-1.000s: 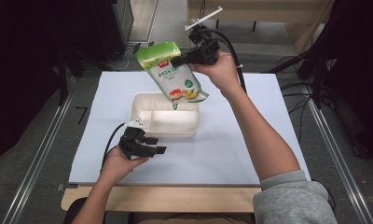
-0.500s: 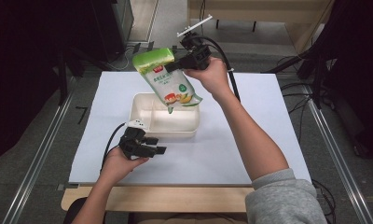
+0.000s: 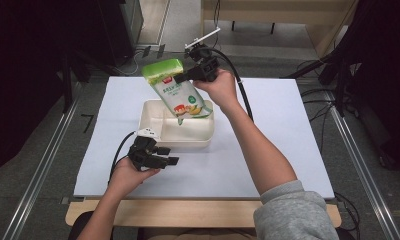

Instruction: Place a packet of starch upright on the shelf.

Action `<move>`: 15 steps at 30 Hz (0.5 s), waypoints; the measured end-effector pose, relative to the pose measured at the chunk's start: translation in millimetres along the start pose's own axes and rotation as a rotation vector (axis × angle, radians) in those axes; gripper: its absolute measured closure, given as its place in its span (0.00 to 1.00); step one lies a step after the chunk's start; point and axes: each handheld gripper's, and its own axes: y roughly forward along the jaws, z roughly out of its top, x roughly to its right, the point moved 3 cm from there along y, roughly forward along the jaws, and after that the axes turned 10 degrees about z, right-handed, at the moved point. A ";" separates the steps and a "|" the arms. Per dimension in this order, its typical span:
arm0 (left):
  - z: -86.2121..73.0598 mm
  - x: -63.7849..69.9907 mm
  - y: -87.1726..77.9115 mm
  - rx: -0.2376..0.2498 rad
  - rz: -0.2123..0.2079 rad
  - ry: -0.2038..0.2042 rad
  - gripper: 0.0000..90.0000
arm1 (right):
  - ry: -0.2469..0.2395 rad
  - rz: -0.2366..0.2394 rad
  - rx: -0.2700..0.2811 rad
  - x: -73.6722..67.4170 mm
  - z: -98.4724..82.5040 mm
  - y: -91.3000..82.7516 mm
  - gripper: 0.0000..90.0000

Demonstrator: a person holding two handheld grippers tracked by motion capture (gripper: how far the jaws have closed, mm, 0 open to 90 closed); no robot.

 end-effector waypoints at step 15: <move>0.1 0.4 -0.6 -0.001 -0.004 0.003 0.48 | 0.020 0.014 -0.043 20.1 -22.6 36.2 0.98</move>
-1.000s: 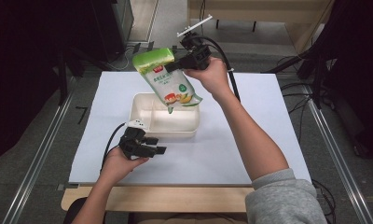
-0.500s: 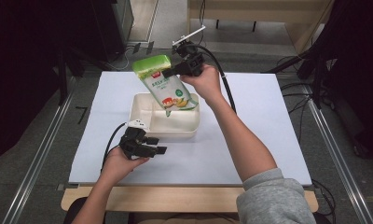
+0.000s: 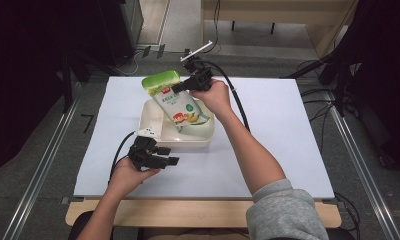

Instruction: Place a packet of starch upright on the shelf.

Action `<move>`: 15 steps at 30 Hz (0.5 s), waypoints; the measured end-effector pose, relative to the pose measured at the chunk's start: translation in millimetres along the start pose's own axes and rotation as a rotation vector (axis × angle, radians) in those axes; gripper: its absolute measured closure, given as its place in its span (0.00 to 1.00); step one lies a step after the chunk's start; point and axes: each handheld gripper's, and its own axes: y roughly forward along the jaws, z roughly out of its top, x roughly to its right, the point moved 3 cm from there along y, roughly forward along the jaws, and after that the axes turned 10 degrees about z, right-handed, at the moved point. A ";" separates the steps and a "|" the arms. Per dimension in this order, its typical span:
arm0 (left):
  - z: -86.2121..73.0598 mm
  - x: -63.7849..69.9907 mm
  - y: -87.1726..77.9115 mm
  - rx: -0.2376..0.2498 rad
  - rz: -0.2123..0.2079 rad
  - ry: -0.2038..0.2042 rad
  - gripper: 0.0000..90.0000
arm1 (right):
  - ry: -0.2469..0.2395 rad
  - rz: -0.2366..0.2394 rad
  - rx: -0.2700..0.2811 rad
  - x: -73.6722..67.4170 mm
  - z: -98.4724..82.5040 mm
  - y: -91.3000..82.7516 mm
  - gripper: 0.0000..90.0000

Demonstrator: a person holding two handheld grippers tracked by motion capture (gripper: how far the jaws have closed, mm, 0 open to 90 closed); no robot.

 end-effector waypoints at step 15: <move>0.3 1.9 1.6 -0.002 -0.001 0.005 0.48 | 0.028 0.009 0.065 22.6 -27.9 -10.7 0.97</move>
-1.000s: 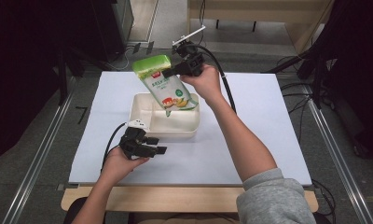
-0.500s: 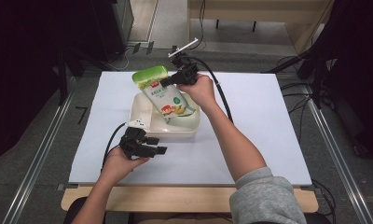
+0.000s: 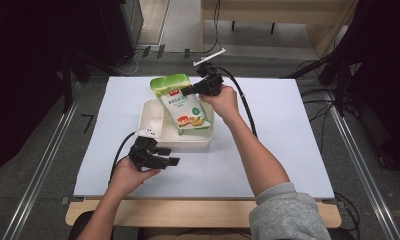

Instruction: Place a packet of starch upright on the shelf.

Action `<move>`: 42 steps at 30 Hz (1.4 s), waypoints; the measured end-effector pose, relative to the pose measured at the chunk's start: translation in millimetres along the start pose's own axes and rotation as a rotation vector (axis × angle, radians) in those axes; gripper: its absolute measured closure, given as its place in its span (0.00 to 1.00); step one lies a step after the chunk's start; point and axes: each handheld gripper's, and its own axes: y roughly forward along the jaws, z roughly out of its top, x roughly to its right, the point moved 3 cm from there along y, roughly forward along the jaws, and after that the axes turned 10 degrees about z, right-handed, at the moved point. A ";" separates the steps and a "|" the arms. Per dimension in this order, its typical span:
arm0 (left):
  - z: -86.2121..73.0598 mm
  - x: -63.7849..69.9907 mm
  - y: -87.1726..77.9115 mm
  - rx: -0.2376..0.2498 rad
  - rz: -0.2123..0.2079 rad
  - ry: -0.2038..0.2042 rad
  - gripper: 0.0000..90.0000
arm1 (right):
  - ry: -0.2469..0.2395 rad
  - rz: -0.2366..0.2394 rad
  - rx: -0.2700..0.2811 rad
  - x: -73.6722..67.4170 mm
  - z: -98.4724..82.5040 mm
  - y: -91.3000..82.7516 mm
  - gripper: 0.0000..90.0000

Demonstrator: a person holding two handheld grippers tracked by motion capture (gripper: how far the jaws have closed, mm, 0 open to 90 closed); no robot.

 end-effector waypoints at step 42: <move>1.7 0.6 3.1 -0.014 0.000 0.011 0.48 | 0.073 -0.043 0.071 24.9 -28.8 -39.5 0.62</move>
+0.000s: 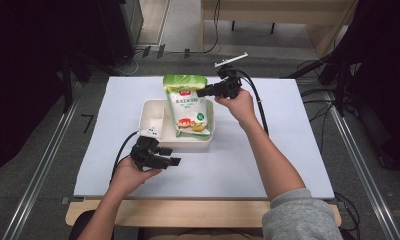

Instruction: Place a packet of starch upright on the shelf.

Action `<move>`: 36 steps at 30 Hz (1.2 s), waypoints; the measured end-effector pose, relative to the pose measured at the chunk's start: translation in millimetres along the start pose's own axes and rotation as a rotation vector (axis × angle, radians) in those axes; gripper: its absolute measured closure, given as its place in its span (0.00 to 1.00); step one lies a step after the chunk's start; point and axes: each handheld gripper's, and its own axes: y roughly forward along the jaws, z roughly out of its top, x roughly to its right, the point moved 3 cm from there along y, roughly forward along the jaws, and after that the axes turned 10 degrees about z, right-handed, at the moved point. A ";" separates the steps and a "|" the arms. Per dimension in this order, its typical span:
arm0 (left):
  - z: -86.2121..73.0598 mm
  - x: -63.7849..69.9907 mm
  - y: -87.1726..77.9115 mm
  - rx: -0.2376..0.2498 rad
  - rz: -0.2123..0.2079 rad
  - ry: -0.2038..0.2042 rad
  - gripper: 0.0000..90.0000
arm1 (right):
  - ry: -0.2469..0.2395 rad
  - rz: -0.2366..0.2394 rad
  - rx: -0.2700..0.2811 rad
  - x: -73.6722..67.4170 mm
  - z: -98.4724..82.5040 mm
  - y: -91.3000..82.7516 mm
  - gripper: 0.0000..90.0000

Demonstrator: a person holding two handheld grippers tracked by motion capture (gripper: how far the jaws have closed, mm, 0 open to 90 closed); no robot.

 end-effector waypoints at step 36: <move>4.0 1.9 4.0 -0.004 -0.032 -0.015 0.46 | -0.032 -0.090 -0.054 -14.0 -17.6 -47.4 0.45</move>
